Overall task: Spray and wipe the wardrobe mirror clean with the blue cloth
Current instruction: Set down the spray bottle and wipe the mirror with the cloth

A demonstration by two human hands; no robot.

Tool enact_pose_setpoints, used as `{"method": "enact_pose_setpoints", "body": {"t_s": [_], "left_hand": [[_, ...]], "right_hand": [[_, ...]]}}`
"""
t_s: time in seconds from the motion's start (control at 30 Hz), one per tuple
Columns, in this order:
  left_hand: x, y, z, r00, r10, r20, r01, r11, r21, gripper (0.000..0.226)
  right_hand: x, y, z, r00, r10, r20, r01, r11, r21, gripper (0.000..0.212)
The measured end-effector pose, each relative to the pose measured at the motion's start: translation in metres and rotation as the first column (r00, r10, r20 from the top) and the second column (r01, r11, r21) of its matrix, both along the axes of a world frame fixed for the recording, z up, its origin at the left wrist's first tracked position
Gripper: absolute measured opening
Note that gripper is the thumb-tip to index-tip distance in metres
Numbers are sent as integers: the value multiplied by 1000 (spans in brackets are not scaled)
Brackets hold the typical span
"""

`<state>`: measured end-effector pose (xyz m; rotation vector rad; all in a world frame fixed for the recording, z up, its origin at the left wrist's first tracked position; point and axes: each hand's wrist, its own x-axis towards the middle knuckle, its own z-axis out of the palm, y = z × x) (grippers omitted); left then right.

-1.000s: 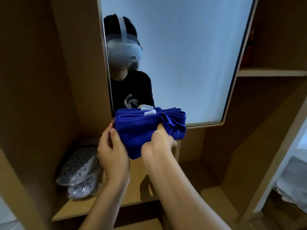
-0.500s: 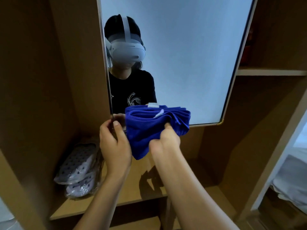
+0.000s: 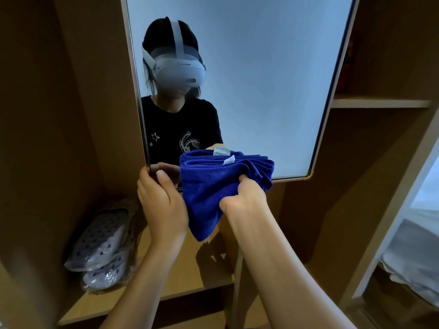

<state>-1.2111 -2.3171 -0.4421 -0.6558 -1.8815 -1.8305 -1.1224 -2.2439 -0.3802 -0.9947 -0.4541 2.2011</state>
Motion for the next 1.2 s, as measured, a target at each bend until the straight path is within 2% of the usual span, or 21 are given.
{"method": "enact_pose_setpoints", "body": {"t_s": [0.1,0.27,0.47,0.57,0.73,0.9,1.0,1.07,1.13,1.2], "left_hand": [[-1,-3,1,1000,17,13,-17,1000,-1,33],[-7,-6,1,1000,8,12,-8,1000,10,28],[-12,-6,2,999,15,33,-15,1000,15,29],[-12,-5,1,999,19,30,-20,1000,20,28],[-18,-7,-4,1000,2,24,-1,1000,-20,32],[-22,-9,-2,999,0,52,2,999,-32,32],[-21,-10,1,997,2,77,1,999,-42,32],[-22,-11,2,996,15,94,-9,998,-56,33],[-20,-12,4,994,19,104,-13,998,-63,33],[-19,-12,5,993,17,117,-8,997,-71,33]], "right_hand": [[1,7,-2,1000,6,7,-6,1000,20,28],[11,14,-2,999,-7,33,8,1000,-19,28],[3,18,-6,1000,-26,-9,25,997,-72,12],[4,21,-7,1000,-27,-9,26,997,-75,18],[-3,24,-11,998,-41,-43,37,997,-72,9],[10,21,-12,999,-29,-28,28,998,-55,30],[36,23,-13,999,-45,-15,44,998,-36,25],[50,30,-13,993,-96,-73,88,991,-105,25],[56,26,-9,991,-69,-118,66,997,-28,32],[63,30,-20,997,-79,-22,79,997,-4,29]]}}
